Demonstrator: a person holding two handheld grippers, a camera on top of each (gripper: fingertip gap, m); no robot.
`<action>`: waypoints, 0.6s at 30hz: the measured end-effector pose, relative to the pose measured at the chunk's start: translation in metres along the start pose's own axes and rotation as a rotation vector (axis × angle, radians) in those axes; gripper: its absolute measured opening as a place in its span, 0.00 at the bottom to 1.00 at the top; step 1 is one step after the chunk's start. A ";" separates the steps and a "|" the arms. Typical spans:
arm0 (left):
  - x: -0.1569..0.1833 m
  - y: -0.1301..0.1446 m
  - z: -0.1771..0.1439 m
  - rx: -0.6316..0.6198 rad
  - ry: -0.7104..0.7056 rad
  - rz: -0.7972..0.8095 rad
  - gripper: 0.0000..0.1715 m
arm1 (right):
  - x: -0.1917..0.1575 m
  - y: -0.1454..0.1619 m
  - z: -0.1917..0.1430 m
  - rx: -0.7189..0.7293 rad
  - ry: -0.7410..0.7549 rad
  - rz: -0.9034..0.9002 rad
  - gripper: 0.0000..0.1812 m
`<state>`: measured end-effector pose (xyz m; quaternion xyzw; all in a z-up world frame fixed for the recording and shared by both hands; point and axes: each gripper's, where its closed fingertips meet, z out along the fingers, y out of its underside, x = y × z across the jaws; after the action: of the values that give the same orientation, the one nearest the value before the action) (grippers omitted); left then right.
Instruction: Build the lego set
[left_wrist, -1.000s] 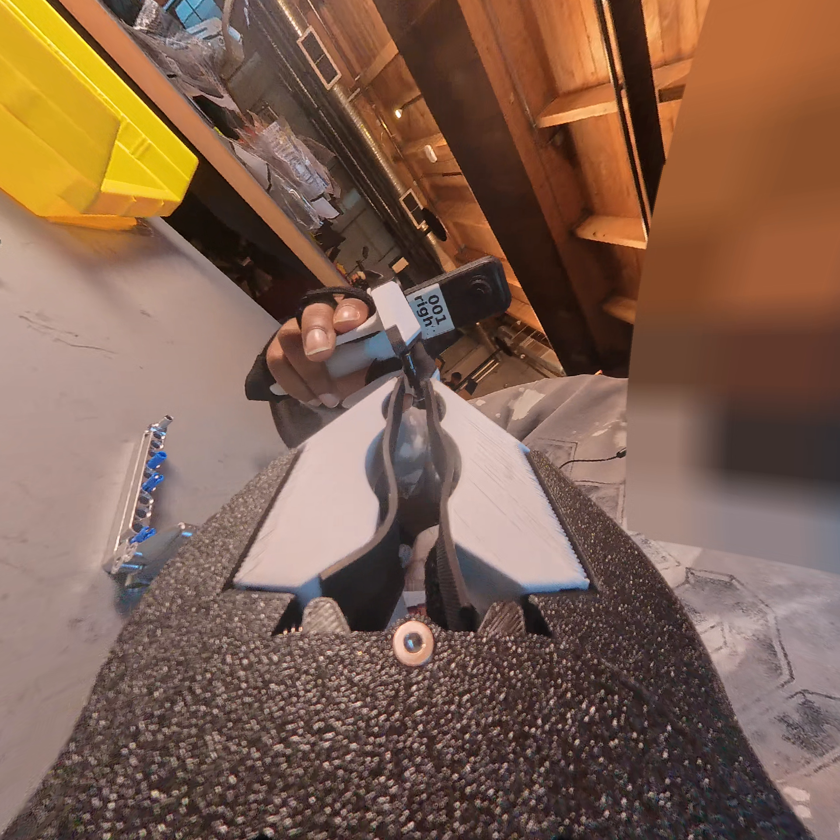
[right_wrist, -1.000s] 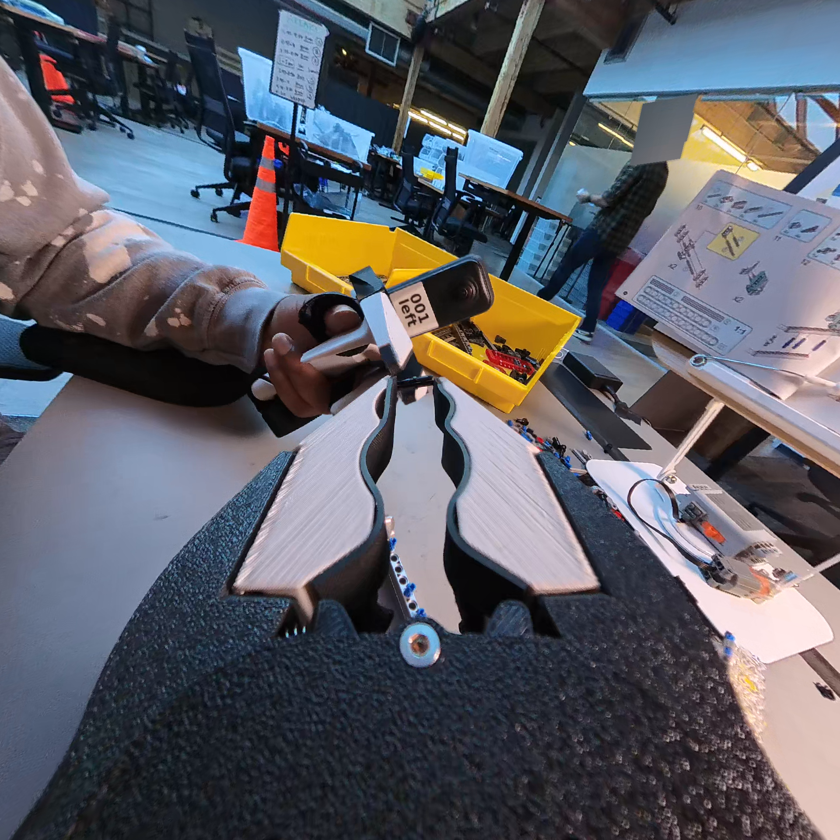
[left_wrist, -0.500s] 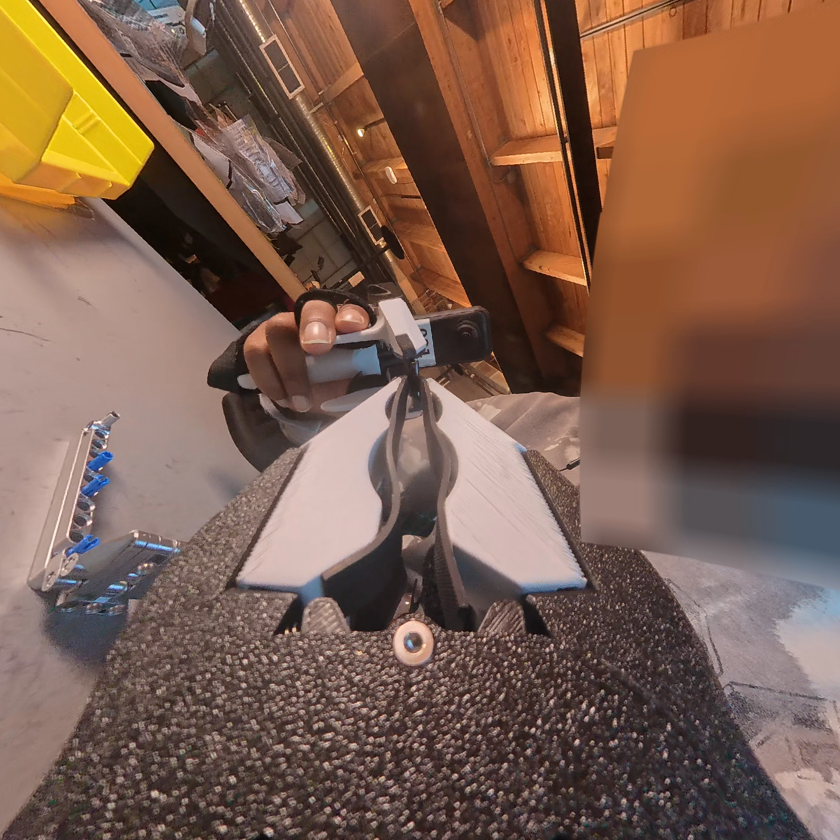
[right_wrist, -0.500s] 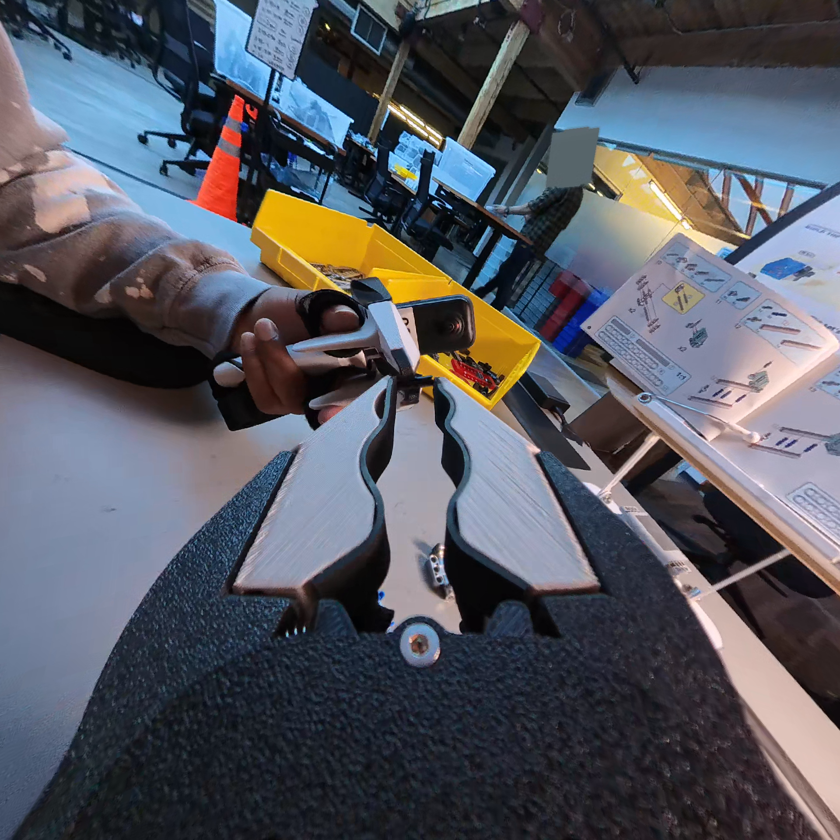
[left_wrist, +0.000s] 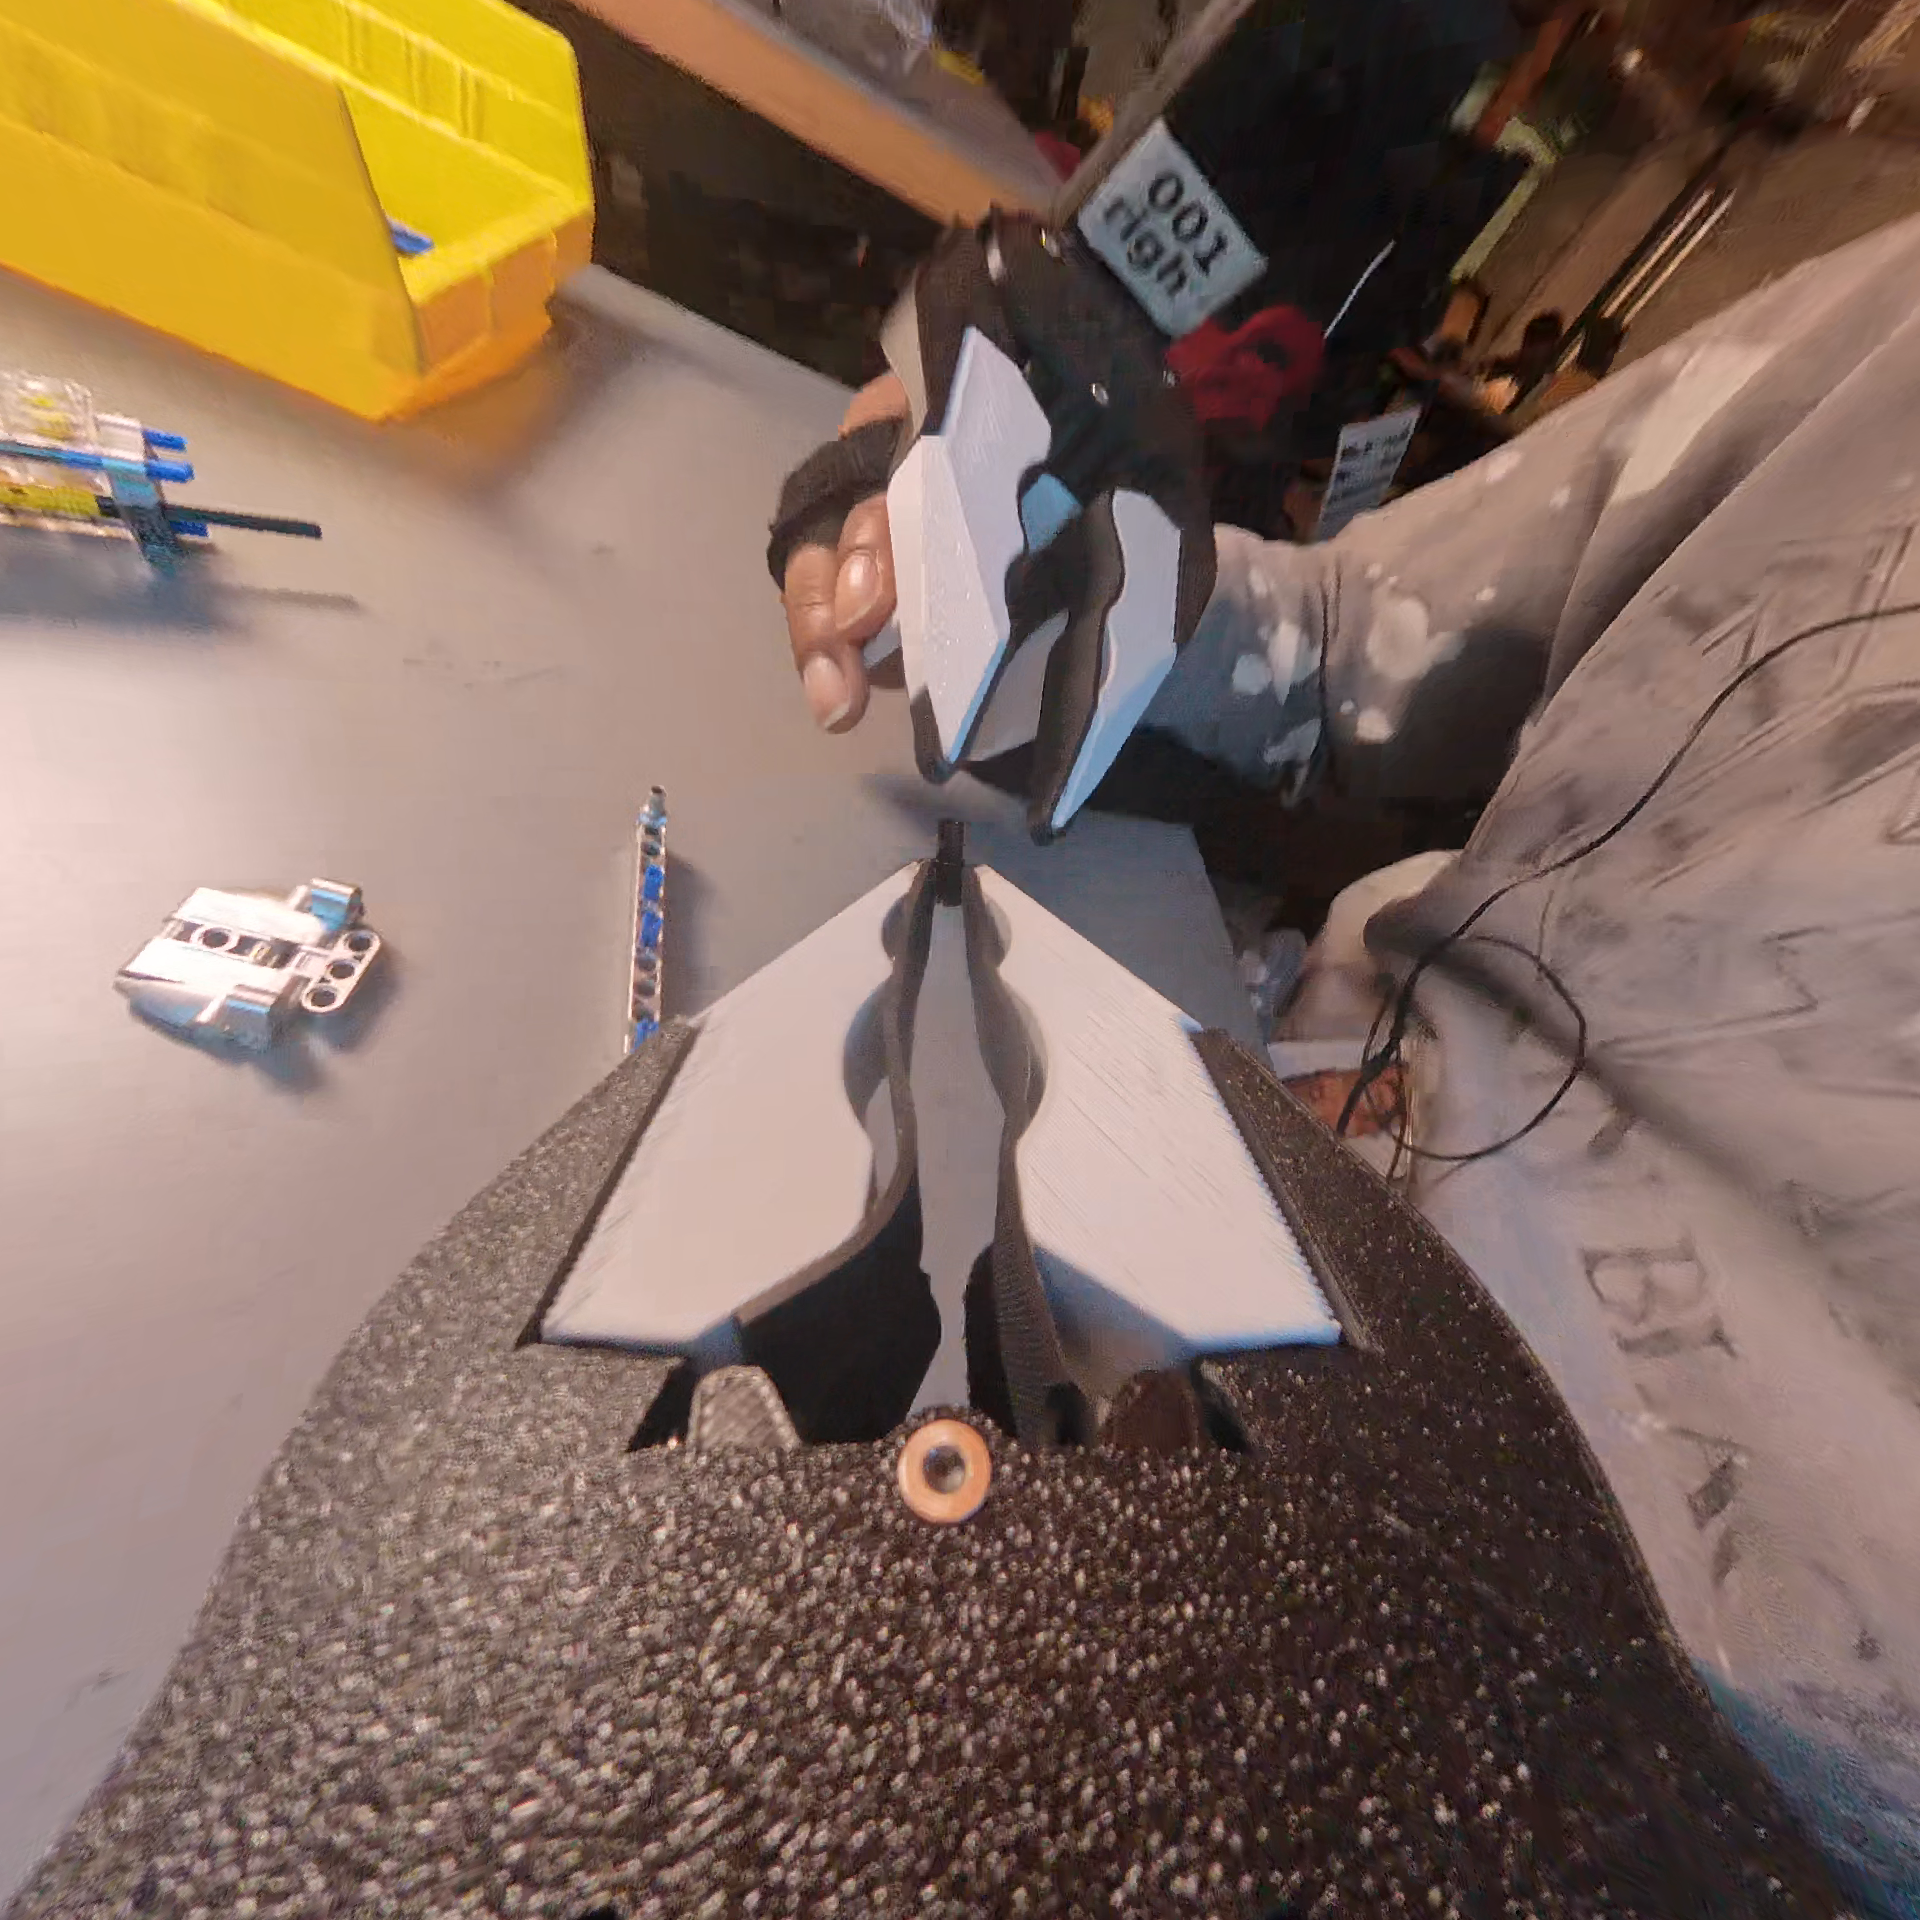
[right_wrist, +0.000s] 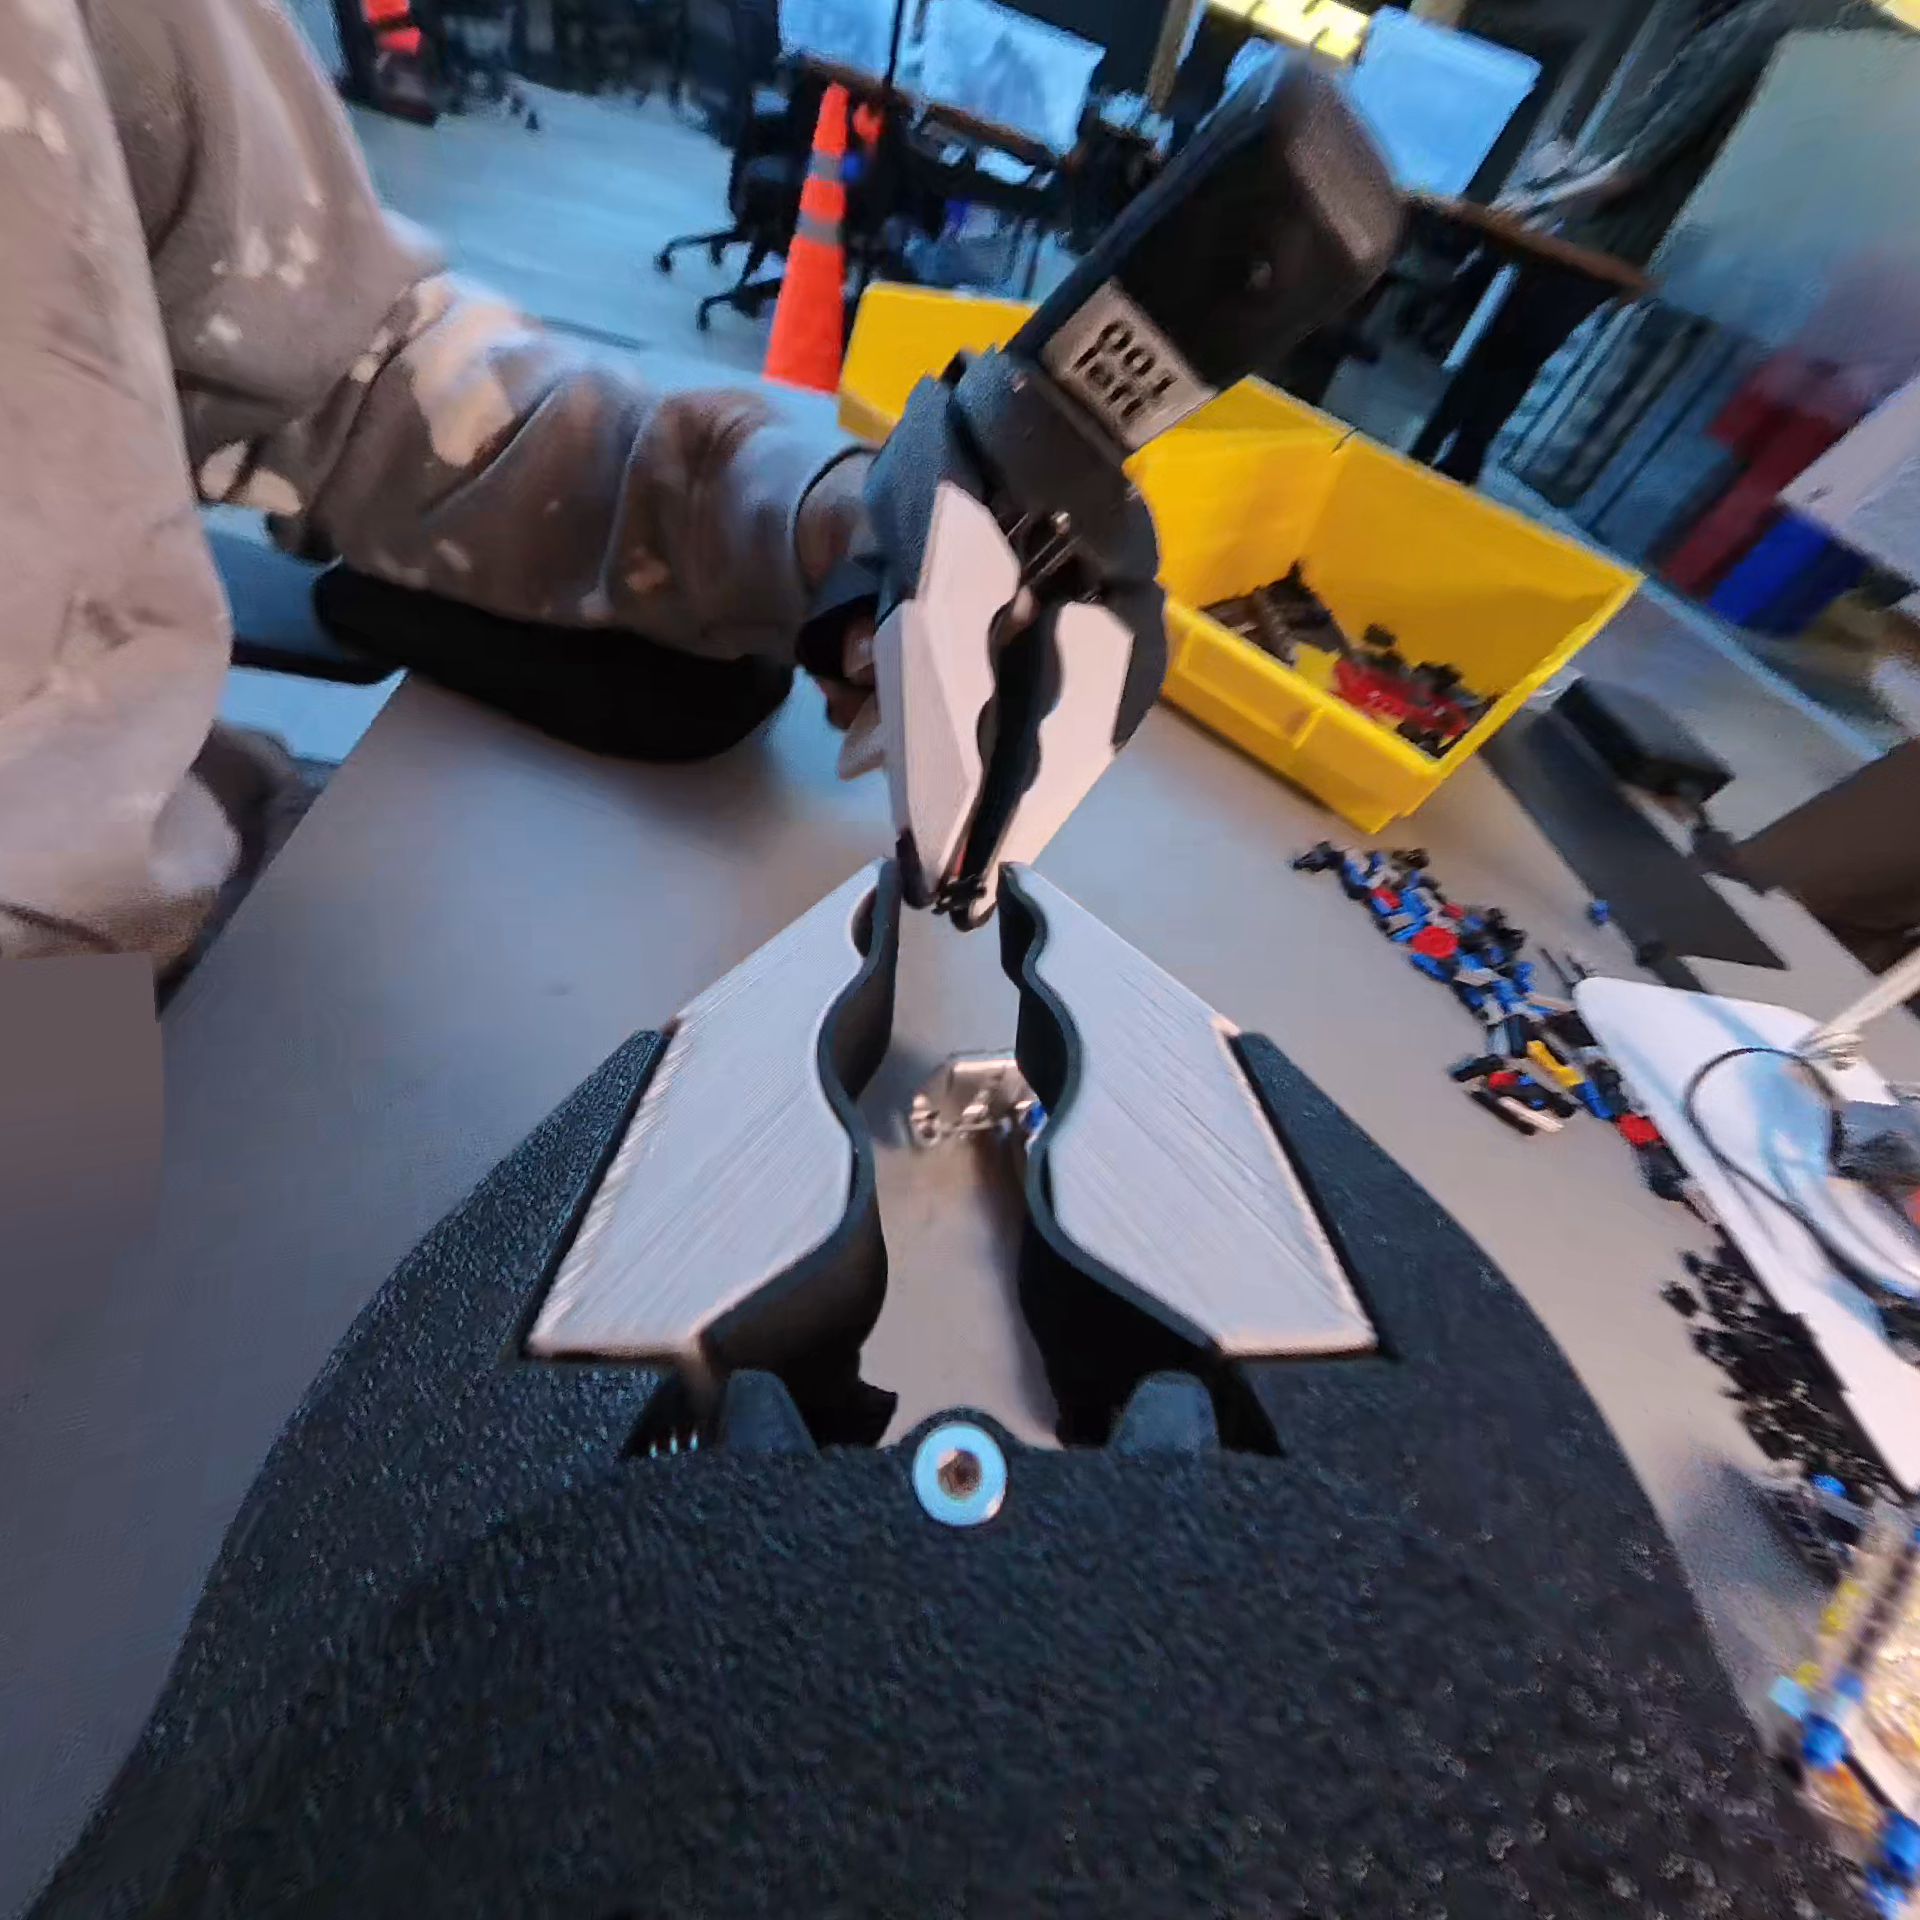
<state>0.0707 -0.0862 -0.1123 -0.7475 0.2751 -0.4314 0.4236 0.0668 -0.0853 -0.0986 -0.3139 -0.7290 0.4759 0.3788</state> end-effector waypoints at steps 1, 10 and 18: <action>0.003 0.006 0.003 -0.031 0.022 -0.002 0.01 | -0.008 0.008 0.001 -0.050 -0.054 -0.004 0.10; 0.022 0.046 0.016 -0.225 0.164 -0.015 0.01 | -0.046 0.035 0.011 -0.205 -0.202 -0.088 0.04; 0.028 0.050 0.016 -0.240 0.216 -0.045 0.01 | -0.051 0.035 0.014 -0.212 -0.208 -0.139 0.03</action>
<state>0.0953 -0.1261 -0.1483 -0.7480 0.3520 -0.4826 0.2894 0.0847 -0.1215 -0.1474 -0.2498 -0.8304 0.3990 0.2980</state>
